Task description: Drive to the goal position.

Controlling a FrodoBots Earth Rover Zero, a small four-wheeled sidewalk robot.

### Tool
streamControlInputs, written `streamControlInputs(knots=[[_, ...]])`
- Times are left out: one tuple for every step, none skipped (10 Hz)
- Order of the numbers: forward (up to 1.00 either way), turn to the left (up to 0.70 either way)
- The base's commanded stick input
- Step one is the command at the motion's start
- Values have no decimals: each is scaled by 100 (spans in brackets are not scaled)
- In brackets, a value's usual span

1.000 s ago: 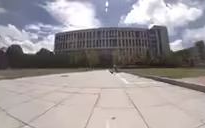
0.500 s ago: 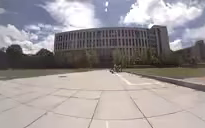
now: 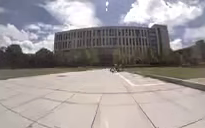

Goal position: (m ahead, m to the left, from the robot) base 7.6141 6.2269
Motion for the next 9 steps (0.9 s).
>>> streamControlInputs(knots=[[70,0],[70,0],[70,0],[70,0],[70,0],[70,0],[70,0],[70,0],[70,0]])
